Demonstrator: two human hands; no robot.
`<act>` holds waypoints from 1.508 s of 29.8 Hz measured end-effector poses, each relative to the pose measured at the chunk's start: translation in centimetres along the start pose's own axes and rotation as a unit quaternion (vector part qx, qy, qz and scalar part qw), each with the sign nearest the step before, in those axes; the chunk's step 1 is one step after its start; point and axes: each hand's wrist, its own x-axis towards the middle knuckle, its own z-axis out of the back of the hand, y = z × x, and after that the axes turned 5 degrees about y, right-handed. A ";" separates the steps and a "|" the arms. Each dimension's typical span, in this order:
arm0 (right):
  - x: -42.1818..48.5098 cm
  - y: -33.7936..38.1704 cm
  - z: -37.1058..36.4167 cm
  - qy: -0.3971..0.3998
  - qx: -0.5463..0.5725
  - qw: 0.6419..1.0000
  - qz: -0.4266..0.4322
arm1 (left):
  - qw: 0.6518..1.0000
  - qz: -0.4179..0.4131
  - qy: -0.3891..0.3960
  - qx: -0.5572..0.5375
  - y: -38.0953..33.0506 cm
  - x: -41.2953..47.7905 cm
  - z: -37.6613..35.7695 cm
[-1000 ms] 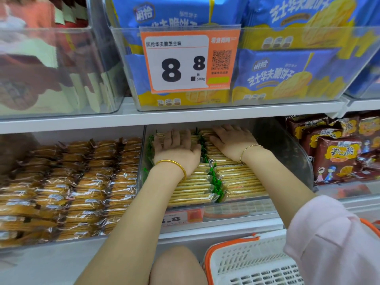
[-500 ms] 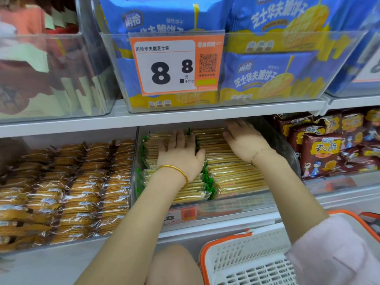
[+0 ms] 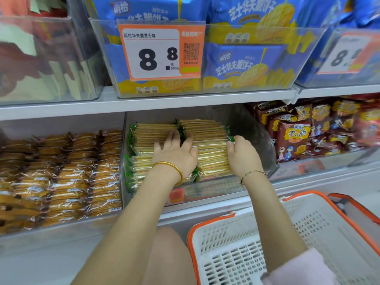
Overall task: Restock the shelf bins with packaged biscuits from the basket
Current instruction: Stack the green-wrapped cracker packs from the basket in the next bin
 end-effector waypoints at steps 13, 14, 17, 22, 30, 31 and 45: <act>-15.1 15.8 -8.5 -0.093 -0.036 0.916 0.389 | 0.929 -0.027 -0.352 -0.110 13.7 -16.3 2.3; -16.3 17.0 -9.8 -0.061 -0.044 0.911 0.405 | 0.927 -0.021 -0.359 -0.104 15.8 -17.8 2.3; -17.5 19.4 -13.8 0.012 -0.078 0.895 0.439 | 0.952 -0.055 -0.300 -0.007 21.2 -21.8 0.7; -17.2 20.7 -17.4 0.016 -0.137 0.916 0.377 | 0.963 0.047 -0.192 0.185 27.8 -22.4 0.6; -16.8 20.2 -18.3 -0.036 -0.101 0.934 0.341 | 0.969 0.079 -0.128 0.196 29.4 -20.6 1.8; -16.8 20.2 -18.4 -0.038 -0.103 0.933 0.343 | 0.970 0.082 -0.124 0.195 29.5 -20.5 2.2; -13.7 20.9 -19.2 -0.019 -0.118 0.934 0.337 | 0.972 0.073 -0.131 0.182 30.4 -18.0 2.1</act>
